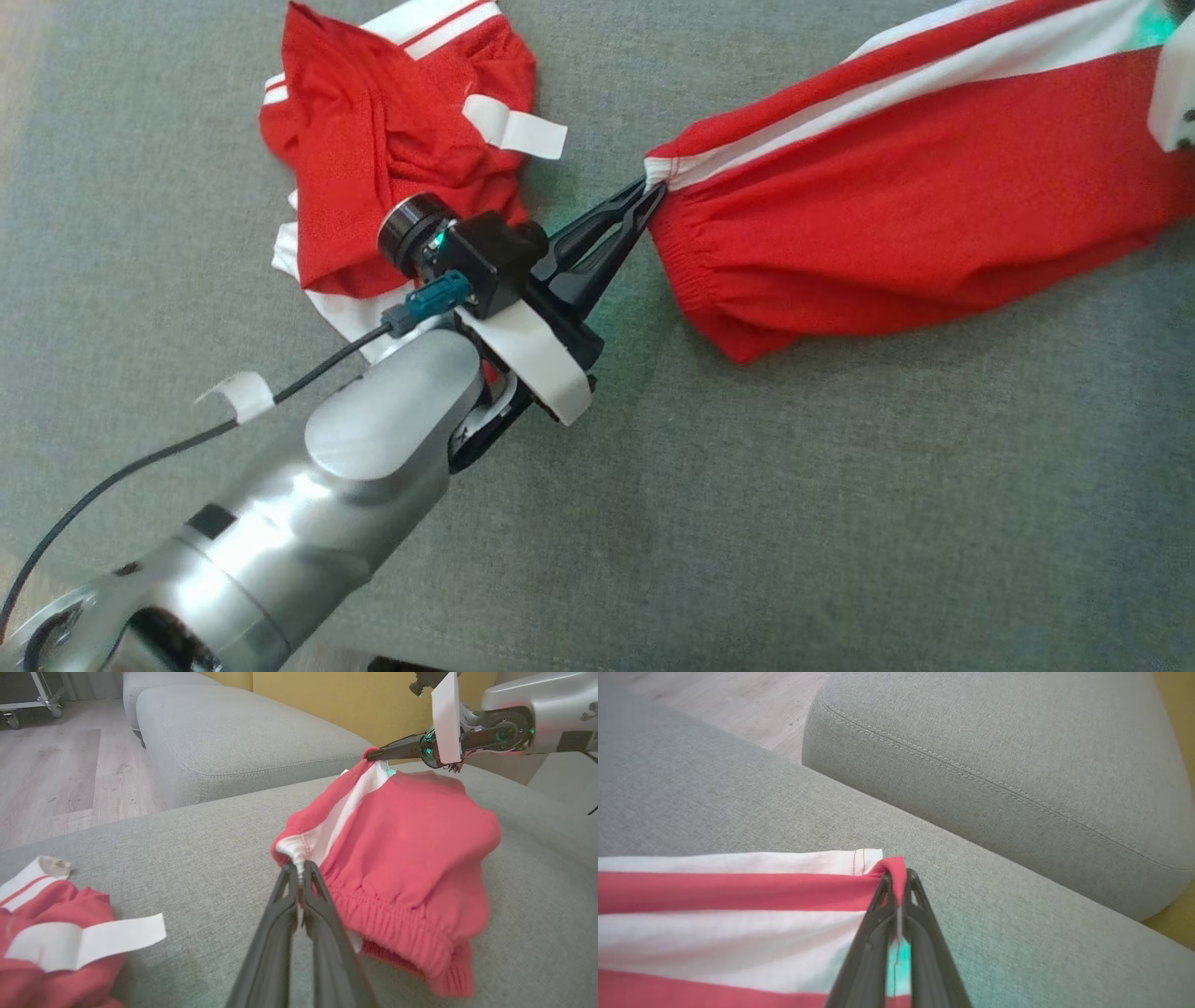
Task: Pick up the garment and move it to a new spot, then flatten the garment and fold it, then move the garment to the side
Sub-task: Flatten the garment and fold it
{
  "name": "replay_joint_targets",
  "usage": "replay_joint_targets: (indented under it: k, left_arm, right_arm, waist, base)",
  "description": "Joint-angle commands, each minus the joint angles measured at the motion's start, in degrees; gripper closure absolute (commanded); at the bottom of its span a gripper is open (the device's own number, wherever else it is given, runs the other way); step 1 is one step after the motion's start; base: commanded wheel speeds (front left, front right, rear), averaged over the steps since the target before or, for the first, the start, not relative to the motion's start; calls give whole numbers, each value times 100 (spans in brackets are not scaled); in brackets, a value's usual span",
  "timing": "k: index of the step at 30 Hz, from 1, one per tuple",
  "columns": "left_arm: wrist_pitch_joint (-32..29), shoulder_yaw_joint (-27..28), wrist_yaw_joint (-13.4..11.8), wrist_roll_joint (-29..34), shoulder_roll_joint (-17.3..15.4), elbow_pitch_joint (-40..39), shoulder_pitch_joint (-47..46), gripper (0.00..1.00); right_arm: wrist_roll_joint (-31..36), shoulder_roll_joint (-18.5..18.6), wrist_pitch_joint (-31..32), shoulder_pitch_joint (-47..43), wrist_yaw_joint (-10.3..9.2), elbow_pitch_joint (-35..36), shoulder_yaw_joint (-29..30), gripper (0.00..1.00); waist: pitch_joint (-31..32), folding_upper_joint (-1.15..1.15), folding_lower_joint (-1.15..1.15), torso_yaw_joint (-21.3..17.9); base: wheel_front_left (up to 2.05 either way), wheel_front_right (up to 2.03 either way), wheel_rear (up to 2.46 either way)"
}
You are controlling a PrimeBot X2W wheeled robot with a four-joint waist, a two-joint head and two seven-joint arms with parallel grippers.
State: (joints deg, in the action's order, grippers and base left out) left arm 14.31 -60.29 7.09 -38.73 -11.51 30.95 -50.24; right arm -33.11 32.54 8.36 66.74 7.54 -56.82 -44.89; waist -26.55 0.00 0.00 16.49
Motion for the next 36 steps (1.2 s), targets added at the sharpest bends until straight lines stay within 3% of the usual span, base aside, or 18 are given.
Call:
replay_joint_targets:
  k: [1, 2, 3, 4, 5, 6, 15, 23, 29, 36]
  left_arm:
    - [65, 152, 13, 63, -95, -80, -228, 100]
    - [66, 154, 17, 73, -82, -72, -246, 100]
    - [66, 163, 20, 85, -73, -67, -262, 74]
    - [67, 176, 22, 105, -69, -62, -276, 51]
    - [67, 195, 24, 125, -65, -59, -281, 13]
    - [67, 219, 26, 142, -65, -57, -280, 0]
    - [68, 834, -35, 273, -233, -201, -2, 0]
    - [68, 2063, -431, 458, -530, -837, 727, 0]
    - [68, 3199, -665, 688, -598, -1469, 1583, 0]
    - [69, 4084, -640, 1065, -390, -1889, 2716, 0]
  right_arm:
    - [9, -29, -87, 131, -5, 34, -36, 100]
    - [7, -37, -141, 162, -5, -20, -31, 100]
    - [18, -46, -260, 204, -5, -71, -7, 60]
    - [9, -71, -377, 237, -5, -144, 45, 0]
    - [-18, -117, -465, 251, -5, -214, 87, 0]
    - [-42, -164, -545, 260, -5, -277, 119, 0]
    - [-225, -461, -1440, 57, -5, -639, 263, 0]
    - [-572, -759, -2240, -468, -5, -378, 436, 0]
    - [-514, -942, -2331, -1150, -5, 506, 1075, 0]
    - [220, -1492, -2334, -2750, -5, 1800, 2407, 0]
  waist:
    - [-46, 0, 0, 32]
    - [-64, 0, 0, 41]
    - [-81, 0, 0, 46]
    - [-92, 0, 0, 48]
    - [-95, 0, 0, 47]
    - [-93, 0, 0, 39]
    - [281, 0, 0, -223]
    - [953, 0, 0, -643]
    - [1483, 0, 0, -983]
    - [2022, 0, 0, -1330]
  base:
    - [0, 0, 0]
    - [0, 0, 0]
    - [0, 0, 0]
    - [0, 0, 0]
    - [0, 0, 0]
    - [0, 0, 0]
    - [0, 0, 0]
    - [0, 0, 0]
    - [0, 0, 0]
    - [0, 0, 0]
